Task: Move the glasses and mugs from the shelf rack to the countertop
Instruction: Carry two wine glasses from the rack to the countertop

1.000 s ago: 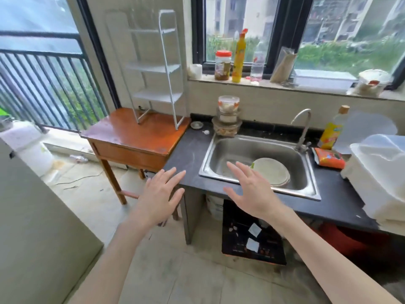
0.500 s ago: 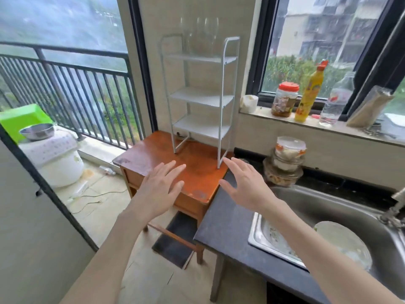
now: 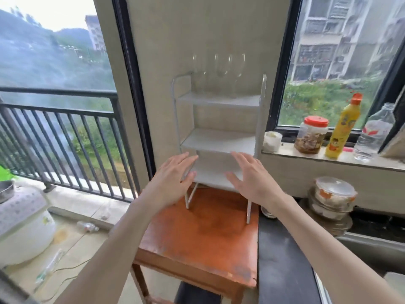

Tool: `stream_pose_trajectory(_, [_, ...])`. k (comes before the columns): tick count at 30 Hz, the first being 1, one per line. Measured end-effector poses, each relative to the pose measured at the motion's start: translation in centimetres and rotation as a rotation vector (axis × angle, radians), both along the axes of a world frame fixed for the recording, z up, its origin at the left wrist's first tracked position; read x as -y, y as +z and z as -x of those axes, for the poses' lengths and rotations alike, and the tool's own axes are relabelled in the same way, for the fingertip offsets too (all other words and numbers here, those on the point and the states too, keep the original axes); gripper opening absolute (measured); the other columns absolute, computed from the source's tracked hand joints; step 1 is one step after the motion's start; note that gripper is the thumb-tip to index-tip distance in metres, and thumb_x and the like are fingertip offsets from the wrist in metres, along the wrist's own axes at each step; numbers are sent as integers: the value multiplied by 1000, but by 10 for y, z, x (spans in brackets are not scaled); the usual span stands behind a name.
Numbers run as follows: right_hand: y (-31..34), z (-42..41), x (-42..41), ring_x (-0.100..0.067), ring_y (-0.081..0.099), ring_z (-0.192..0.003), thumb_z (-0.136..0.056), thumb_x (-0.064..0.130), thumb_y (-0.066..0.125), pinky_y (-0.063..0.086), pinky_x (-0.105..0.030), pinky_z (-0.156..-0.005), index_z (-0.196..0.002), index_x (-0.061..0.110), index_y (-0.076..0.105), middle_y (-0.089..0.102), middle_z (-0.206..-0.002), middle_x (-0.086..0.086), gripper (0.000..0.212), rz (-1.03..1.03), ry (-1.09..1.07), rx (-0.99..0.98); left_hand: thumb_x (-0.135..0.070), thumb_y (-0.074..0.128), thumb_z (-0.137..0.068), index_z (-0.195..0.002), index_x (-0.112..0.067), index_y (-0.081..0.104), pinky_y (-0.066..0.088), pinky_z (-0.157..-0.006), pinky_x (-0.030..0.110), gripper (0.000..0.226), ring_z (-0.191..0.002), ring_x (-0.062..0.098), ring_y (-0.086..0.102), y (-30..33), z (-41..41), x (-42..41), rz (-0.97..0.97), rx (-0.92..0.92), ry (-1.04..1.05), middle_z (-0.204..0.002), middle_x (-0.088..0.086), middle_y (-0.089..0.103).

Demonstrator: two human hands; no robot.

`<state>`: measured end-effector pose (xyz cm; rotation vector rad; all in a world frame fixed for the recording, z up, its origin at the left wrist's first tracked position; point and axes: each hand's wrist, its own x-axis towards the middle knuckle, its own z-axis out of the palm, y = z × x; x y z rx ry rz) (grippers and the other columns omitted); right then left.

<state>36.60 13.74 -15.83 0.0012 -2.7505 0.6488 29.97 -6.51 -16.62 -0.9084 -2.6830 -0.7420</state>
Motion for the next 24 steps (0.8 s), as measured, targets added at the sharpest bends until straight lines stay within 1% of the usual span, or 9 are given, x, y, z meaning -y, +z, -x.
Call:
stream_pose_trajectory(5, [46, 66, -4, -24, 32, -134, -92, 37, 47, 28, -33, -104, -142, 17, 28, 36, -146, -5, 57, 3, -84, -140, -32, 40, -94, -140, -30, 33, 16, -115, 38, 46, -140, 17, 22, 34, 71, -16, -72, -9, -90, -152, 2, 29])
stream_pose_trajectory(8, [72, 103, -12, -26, 38, -130, -91, 33, 49, 30, -31, -101, -139, 14, 34, 42, -142, -9, 54, 35, -123, -255, -32, 40, -95, -140, -30, 33, 17, -114, 31, 46, -139, 16, 24, 57, 105, -29, -136, -64, -126, -151, 0, 31])
stream_pose_trajectory(13, [109, 161, -28, -25, 43, -126, -90, 29, 51, 28, -26, -98, -135, 9, 39, 48, -136, -10, 50, 183, -164, -428, -29, 41, -95, -138, -23, 40, 22, -102, 19, 43, -132, 12, 34, 95, 154, -56, -288, -175, -151, -144, -2, 41])
stream_pose_trajectory(15, [123, 183, -36, -25, 45, -123, -90, 27, 53, 29, -24, -95, -132, 6, 40, 50, -133, -12, 49, 275, -211, -485, -29, 42, -95, -137, -22, 41, 25, -99, 19, 42, -129, 12, 39, 108, 175, -69, -349, -153, -151, -141, -1, 44])
stream_pose_trajectory(17, [135, 202, -44, -26, 46, -118, -89, 26, 54, 27, -17, -83, -129, 5, 41, 50, -129, -13, 47, 341, -271, -540, -27, 45, -93, -134, -19, 43, 30, -98, 18, 42, -125, 14, 46, 119, 197, -85, -454, -60, -144, -137, 1, 50])
stream_pose_trajectory(18, [139, 212, -47, -27, 46, -117, -88, 26, 55, 25, -16, -77, -128, 4, 41, 49, -128, -14, 48, 355, -294, -556, -25, 47, -93, -133, -17, 44, 33, -101, 22, 41, -123, 16, 49, 124, 208, -93, -525, 2, -143, -135, 3, 52])
stream_pose_trajectory(19, [143, 221, -51, -28, 44, -117, -88, 27, 55, 25, -16, -77, -129, 3, 39, 48, -128, -15, 50, 366, -309, -555, -23, 48, -92, -132, -14, 45, 35, -104, 30, 41, -122, 18, 51, 128, 218, -101, -590, 57, -146, -134, 6, 53])
stream_pose_trajectory(21, [149, 240, -57, -27, 41, -121, -86, 32, 58, 27, -22, -90, -133, 1, 35, 44, -132, -15, 60, 418, -327, -503, -22, 50, -92, -132, -12, 44, 38, -104, 38, 42, -119, 19, 52, 133, 238, -116, -648, 105, -140, -134, 8, 52])
stream_pose_trajectory(24, [157, 259, -64, -26, 38, -126, -81, 41, 62, 31, -29, -99, -136, 3, 29, 40, -137, -13, 74, 567, -343, -417, -24, 49, -91, -134, -15, 41, 41, -92, 31, 44, -106, 12, 53, 140, 262, -133, -720, 154, -125, -135, 5, 49])
